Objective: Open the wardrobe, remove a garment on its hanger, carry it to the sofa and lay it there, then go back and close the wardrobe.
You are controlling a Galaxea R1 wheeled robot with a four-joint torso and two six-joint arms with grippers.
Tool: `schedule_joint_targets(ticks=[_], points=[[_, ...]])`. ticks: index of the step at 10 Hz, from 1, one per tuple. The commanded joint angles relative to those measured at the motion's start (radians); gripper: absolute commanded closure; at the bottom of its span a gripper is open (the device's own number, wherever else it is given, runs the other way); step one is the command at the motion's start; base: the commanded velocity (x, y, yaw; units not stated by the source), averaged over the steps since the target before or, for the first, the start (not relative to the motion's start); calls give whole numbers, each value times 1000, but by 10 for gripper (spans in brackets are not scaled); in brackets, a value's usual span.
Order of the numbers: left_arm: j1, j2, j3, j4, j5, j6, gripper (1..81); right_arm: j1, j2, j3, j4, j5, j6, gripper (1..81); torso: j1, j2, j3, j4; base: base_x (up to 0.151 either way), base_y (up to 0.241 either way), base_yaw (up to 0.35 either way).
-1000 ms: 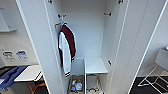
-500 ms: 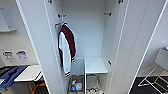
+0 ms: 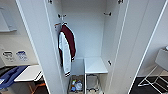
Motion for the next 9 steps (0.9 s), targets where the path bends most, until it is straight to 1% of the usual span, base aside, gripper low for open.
schedule_joint_targets(ticks=[1, 4, 9], points=[[-31, -68, 110, 5, 26, 12, 10, 28, -62, 73, -9, -53, -4, 10, 1, 0, 0, 0, 0, 0, 0], [-32, -87, 138, 5, 25, 10, 10, 24, -57, 67, -7, -52, -4, 10, 1, 0, 0, 0, 0, 0, 0], [-32, -85, 138, 8, 9, 12, 10, 21, -53, 63, -6, -50, -4, 10, 1, -1, 0, 0, 79, 0, 0]])
